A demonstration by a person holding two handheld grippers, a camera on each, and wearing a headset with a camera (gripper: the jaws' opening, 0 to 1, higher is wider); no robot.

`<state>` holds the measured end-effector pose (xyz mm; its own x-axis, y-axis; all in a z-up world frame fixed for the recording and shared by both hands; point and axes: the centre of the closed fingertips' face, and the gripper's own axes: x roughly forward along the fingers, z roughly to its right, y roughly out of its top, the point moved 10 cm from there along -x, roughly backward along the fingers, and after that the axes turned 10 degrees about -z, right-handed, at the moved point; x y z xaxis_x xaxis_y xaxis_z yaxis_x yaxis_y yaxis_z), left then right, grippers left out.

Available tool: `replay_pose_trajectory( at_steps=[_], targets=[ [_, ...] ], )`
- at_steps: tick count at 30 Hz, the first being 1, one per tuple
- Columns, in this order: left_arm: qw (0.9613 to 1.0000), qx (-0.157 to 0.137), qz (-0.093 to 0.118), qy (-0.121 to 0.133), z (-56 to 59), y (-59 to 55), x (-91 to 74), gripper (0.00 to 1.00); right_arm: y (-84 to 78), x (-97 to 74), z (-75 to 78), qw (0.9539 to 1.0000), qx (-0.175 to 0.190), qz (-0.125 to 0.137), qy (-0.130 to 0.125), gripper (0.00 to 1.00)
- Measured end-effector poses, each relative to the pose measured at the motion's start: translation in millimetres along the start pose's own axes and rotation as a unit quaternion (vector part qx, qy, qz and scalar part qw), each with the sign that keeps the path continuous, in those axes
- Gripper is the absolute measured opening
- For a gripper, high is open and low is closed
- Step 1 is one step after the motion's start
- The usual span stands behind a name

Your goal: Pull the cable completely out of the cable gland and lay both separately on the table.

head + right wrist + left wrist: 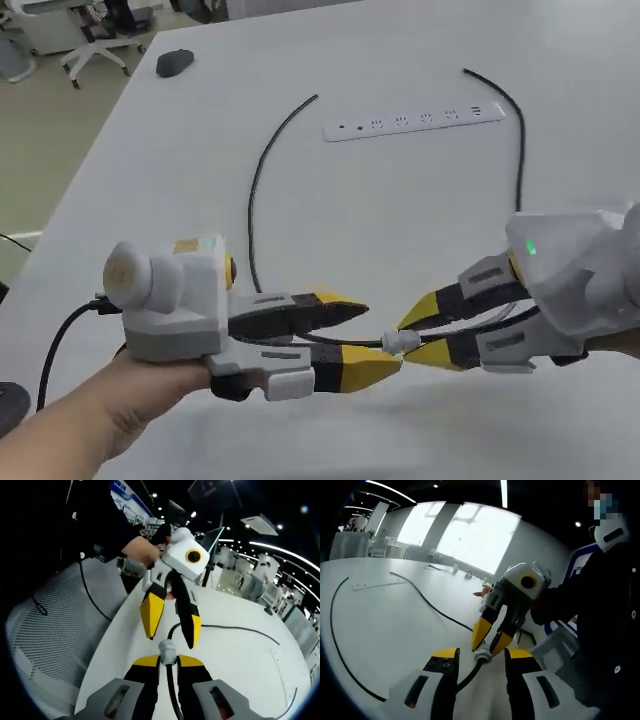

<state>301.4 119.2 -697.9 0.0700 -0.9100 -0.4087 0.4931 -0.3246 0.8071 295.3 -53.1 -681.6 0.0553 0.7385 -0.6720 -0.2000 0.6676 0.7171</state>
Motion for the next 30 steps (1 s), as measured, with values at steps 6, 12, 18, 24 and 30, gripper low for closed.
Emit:
replay_pose_trajectory(
  at_steps=[6, 12, 18, 24, 30],
  targets=[
    [0.9998, 0.005, -0.016, -0.012, 4.8, -5.2, 2.4, 0.27, 6.9, -4.3, -1.3, 0.9999, -0.007, 0.007, -0.007, 0.08],
    [0.9998, 0.007, -0.014, -0.013, 5.9, -4.4, 0.8, 0.2, 6.4, -3.0, -1.6, 0.9999, -0.007, 0.006, -0.005, 0.08],
    [0.9996, 0.009, -0.019, -0.018, 7.5, -5.9, 0.8, 0.16, 6.9, -2.0, -2.1, 1.0, -0.005, 0.007, 0.0, 0.08],
    [0.9995, 0.021, -0.021, -0.014, 9.4, -5.7, 0.8, 0.16, 7.4, -1.9, -2.4, 0.9999, 0.002, 0.01, 0.008, 0.08],
    [0.9956, 0.087, -0.034, 0.001, 11.8, -3.2, -1.2, 0.15, 4.7, -3.9, 2.5, 0.9916, 0.11, 0.03, 0.06, 0.12]
  ],
)
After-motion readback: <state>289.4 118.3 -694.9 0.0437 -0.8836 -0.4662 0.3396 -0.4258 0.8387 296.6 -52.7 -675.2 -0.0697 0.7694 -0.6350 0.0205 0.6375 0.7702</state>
